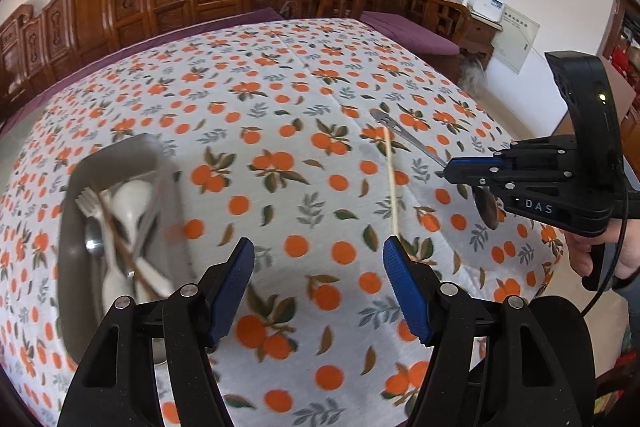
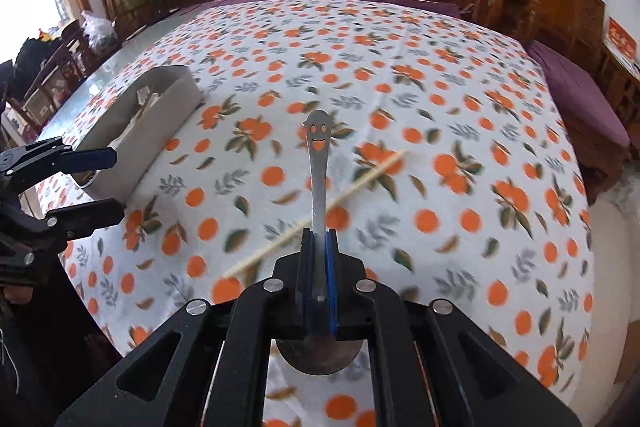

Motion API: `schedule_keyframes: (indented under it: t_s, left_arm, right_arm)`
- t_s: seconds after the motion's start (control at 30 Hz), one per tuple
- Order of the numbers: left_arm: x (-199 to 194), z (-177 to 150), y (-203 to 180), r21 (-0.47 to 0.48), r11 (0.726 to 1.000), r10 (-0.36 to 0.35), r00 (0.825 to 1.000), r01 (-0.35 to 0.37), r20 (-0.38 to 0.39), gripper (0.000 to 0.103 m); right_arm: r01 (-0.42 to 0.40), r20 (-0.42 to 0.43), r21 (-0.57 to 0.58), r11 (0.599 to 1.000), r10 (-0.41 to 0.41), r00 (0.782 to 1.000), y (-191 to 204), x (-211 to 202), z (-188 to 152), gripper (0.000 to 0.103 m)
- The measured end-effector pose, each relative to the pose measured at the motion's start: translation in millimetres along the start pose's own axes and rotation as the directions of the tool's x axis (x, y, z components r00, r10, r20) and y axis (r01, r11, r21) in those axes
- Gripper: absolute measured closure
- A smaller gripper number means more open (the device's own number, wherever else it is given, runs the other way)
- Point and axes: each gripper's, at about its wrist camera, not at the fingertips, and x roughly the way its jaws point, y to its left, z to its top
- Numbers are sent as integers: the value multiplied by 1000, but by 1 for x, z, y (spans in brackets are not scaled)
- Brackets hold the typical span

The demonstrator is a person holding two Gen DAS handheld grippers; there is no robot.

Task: Organize utensils
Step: 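Grasp a metal spoon with the right tool while the left reaches a chopstick, then grasp the wooden chopstick with the left tool while the right holds the spoon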

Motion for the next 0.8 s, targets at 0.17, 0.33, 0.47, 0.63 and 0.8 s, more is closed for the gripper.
schedule_keyframes:
  t_s: [0.17, 0.33, 0.47, 0.63, 0.8]
  left_arm:
    - [20, 10, -16, 12, 999, -30, 999, 30, -15, 43]
    - [45, 23, -36, 55, 998, -43, 999, 45, -34, 48]
    - [66, 29, -48, 81, 995, -50, 997, 54, -55, 56]
    - [87, 30, -53, 72, 995, -69, 994, 75, -87, 62]
    - [100, 30, -58, 79, 995, -60, 992, 68, -107, 67]
  right_arm:
    - [9, 3, 62, 998, -10, 1000, -26, 4, -16, 96]
    - [29, -11, 101, 994, -28, 1000, -44, 11, -29, 96]
    - [32, -14, 129, 991, -31, 999, -55, 13, -33, 96]
    - [27, -12, 150, 988, -26, 1000, -63, 13, -35, 96]
    - [28, -15, 156, 987, -26, 1000, -64, 13, -36, 96]
